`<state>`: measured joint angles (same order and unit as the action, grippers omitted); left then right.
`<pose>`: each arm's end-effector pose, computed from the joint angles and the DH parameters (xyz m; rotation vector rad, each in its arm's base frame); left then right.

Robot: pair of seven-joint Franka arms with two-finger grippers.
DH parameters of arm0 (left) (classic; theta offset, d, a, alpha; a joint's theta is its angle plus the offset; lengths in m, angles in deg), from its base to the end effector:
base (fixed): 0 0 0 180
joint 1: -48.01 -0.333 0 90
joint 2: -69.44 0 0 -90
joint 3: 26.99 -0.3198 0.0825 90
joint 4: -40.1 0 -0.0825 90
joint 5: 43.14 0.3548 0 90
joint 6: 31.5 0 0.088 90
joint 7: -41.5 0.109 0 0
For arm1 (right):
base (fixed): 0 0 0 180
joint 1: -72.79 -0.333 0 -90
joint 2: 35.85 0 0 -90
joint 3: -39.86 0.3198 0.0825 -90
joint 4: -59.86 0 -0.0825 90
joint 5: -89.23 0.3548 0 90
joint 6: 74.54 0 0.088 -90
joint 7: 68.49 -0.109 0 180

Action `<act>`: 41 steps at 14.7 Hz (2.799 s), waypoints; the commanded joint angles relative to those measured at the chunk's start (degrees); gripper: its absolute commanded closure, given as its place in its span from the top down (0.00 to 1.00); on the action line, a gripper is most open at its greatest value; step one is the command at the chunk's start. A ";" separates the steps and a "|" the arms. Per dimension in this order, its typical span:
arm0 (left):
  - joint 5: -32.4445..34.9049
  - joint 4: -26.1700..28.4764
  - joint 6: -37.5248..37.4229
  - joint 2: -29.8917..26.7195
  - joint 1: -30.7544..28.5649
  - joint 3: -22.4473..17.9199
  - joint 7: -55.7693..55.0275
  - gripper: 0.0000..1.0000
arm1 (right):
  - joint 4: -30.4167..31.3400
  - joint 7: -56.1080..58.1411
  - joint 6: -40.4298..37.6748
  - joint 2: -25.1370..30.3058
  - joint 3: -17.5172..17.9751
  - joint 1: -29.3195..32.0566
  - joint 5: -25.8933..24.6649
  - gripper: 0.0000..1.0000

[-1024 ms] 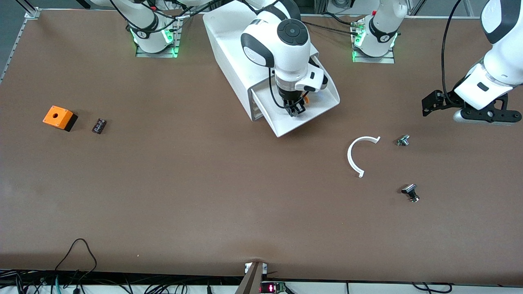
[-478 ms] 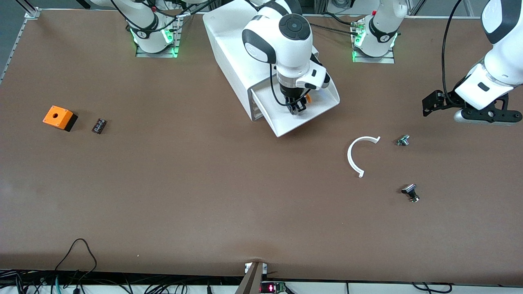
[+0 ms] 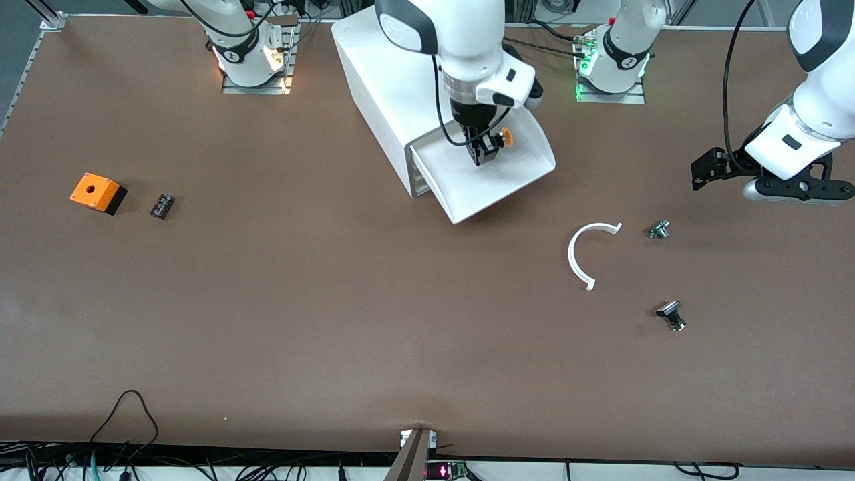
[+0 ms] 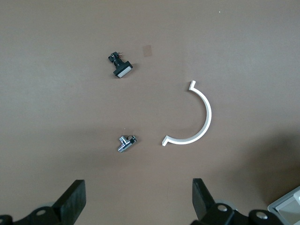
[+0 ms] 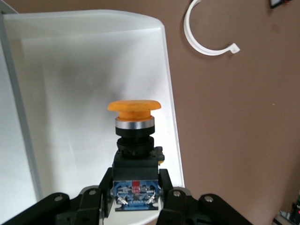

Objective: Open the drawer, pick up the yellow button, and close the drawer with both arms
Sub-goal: 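Close the right gripper on the orange button and lift it, then carry the orange button out with the right gripper while the left gripper returns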

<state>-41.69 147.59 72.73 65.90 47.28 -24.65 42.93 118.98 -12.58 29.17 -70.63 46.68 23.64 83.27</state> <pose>0.5152 -0.0128 0.5433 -3.1132 0.0921 -0.0076 0.4296 0.5713 0.5162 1.7465 2.5524 0.2704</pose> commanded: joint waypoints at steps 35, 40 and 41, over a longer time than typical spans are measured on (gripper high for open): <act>-1.98 2.46 17.75 10.83 5.73 12.78 -37.89 1.00 | 2.68 -49.32 -14.07 3.05 -16.23 13.20 5.07 0.27; -1.72 2.37 20.56 13.55 8.63 12.87 -43.42 1.00 | 6.52 -48.45 -15.83 4.63 -20.01 14.26 6.84 0.27; -1.37 2.37 21.44 14.34 9.42 13.04 -45.09 1.00 | 8.80 -48.27 -15.57 6.20 -20.10 14.78 6.75 0.27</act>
<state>-42.76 150.04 92.36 79.11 55.18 -11.69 1.02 122.36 -61.18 13.67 -68.27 27.07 38.21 89.12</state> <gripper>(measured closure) 0.000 0.586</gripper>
